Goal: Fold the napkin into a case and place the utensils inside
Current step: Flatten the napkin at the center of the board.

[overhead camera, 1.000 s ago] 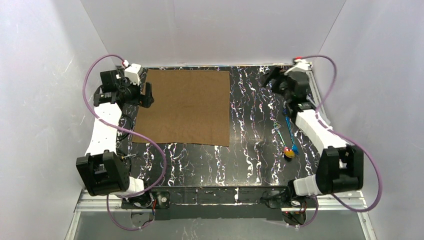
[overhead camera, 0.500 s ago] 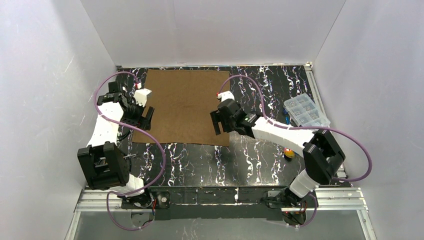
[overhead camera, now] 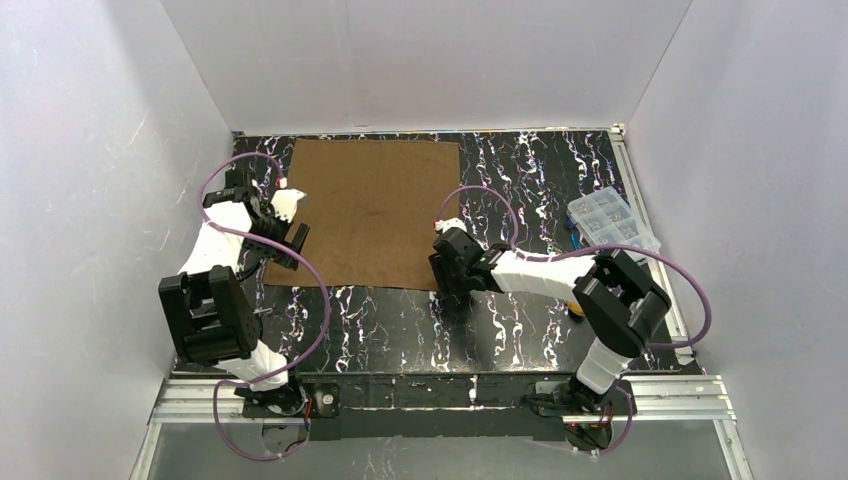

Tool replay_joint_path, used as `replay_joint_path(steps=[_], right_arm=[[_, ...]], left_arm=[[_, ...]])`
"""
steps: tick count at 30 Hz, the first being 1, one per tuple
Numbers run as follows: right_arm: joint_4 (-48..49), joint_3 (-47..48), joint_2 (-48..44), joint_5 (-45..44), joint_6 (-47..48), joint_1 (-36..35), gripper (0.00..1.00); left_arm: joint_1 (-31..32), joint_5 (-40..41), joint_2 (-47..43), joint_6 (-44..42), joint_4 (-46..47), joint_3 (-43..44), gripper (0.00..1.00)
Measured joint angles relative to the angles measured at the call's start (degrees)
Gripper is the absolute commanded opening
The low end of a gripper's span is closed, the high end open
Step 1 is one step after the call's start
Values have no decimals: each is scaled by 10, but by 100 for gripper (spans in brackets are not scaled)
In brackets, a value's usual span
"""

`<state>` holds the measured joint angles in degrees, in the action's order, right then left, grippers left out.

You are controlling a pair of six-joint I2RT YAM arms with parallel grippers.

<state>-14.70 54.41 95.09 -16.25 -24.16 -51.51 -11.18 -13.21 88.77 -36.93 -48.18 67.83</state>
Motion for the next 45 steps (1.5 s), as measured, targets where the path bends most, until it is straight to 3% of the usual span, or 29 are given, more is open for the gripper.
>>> replay_joint_path(steps=[6,11,14,22,38,45], right_arm=[[33,1,19,20,-1,0,37],[37,1,20,22,-11,8,10],[40,-2,20,23,-17,17,2],[19,-44,-25,-1,-23,72,1],[-79,-129,-163,-56,-44,119,1],[-114,-143,-198,-53,-57,129,1]], left_arm=[[2,11,1,-13,2,-11,86],[8,26,1,-24,2,-19,87],[14,30,1,-30,2,-19,93],[71,54,-20,-64,2,-73,93],[275,148,-96,-113,49,-176,94],[293,180,-98,-140,55,-207,91]])
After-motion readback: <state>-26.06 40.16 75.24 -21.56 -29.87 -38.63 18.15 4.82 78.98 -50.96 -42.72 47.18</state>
